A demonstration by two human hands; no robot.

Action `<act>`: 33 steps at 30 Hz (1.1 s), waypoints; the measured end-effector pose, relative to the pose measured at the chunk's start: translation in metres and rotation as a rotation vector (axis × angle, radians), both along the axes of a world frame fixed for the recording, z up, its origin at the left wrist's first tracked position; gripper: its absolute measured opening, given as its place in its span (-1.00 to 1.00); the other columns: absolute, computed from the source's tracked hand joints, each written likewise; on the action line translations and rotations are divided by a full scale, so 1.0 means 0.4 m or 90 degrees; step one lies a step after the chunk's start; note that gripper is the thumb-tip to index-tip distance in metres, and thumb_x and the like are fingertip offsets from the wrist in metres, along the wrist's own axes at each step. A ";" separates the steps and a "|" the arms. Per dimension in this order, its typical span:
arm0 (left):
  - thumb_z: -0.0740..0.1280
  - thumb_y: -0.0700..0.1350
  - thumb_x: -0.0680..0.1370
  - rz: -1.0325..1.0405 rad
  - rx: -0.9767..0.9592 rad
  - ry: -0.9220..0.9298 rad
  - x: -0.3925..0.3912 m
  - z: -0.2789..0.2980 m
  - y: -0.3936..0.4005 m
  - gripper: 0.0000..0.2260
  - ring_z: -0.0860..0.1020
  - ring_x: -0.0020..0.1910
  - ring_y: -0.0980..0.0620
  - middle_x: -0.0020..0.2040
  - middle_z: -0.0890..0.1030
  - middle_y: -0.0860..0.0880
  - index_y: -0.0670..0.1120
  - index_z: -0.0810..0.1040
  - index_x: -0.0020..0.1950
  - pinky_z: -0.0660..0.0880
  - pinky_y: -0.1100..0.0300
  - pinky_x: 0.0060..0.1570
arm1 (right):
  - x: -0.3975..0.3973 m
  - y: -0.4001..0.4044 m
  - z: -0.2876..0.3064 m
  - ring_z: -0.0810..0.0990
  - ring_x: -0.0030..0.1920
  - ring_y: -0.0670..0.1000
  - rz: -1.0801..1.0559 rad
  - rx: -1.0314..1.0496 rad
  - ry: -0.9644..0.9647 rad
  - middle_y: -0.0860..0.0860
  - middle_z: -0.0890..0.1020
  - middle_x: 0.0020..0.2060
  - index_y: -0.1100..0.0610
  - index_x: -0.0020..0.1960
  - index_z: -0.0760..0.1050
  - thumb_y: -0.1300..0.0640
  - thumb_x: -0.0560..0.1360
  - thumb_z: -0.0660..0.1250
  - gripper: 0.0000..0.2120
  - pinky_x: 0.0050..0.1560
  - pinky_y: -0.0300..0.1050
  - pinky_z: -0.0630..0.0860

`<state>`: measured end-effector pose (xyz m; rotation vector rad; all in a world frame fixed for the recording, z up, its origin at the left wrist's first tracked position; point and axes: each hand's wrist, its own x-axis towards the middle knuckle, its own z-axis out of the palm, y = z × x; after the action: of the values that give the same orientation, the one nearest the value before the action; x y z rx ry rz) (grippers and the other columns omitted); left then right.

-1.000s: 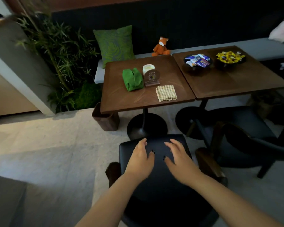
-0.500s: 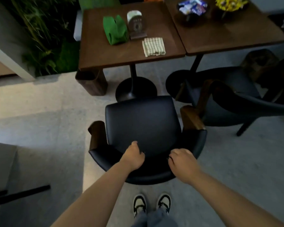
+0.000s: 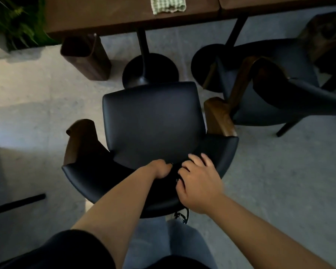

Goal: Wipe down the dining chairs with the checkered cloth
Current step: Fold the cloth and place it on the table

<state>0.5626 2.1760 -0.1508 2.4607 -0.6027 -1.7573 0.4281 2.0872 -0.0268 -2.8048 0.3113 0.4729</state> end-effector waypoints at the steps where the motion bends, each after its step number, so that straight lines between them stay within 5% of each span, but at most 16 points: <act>1: 0.03 0.09 0.67 0.008 0.008 0.029 0.002 -0.010 -0.003 -0.53 0.40 0.38 -0.15 0.44 0.41 -0.19 -0.16 0.41 0.44 0.30 0.04 0.36 | -0.003 -0.003 0.000 0.41 0.34 0.14 -0.013 -0.010 -0.009 0.04 0.61 0.11 0.10 0.05 0.63 -0.07 0.45 0.10 -0.58 0.44 0.20 0.15; 5: 0.04 0.25 0.62 0.049 0.041 0.103 0.020 -0.037 -0.010 -0.44 0.38 0.40 -0.10 0.47 0.40 -0.12 -0.06 0.41 0.47 0.26 0.02 0.39 | -0.002 -0.011 -0.001 0.52 0.23 0.13 -0.056 -0.023 -0.008 0.02 0.66 -0.03 0.11 -0.03 0.65 -0.08 0.41 0.13 -0.59 0.44 0.28 0.13; 12: 0.01 0.35 0.56 0.057 0.080 0.100 0.012 -0.052 -0.015 -0.30 0.32 0.45 -0.13 0.52 0.32 -0.13 -0.10 0.34 0.51 0.20 -0.03 0.45 | 0.004 -0.010 -0.004 0.56 -0.14 0.05 -0.049 -0.001 0.008 -0.02 0.64 -0.24 0.08 -0.19 0.62 -0.11 0.43 0.09 -0.60 0.20 0.04 0.40; 33: 0.10 0.32 0.55 0.017 0.058 0.059 0.143 -0.028 -0.058 -0.36 0.41 0.37 -0.13 0.44 0.42 -0.15 -0.10 0.40 0.45 0.30 0.01 0.35 | 0.113 -0.039 0.015 0.54 -0.16 0.05 -0.082 -0.033 -0.049 0.00 0.63 -0.26 0.10 -0.20 0.60 -0.13 0.42 0.04 -0.57 0.17 0.07 0.37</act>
<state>0.6198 2.1529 -0.1619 2.4157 -0.4914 -1.9170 0.4734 2.0716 -0.0207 -2.8212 0.4907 0.3326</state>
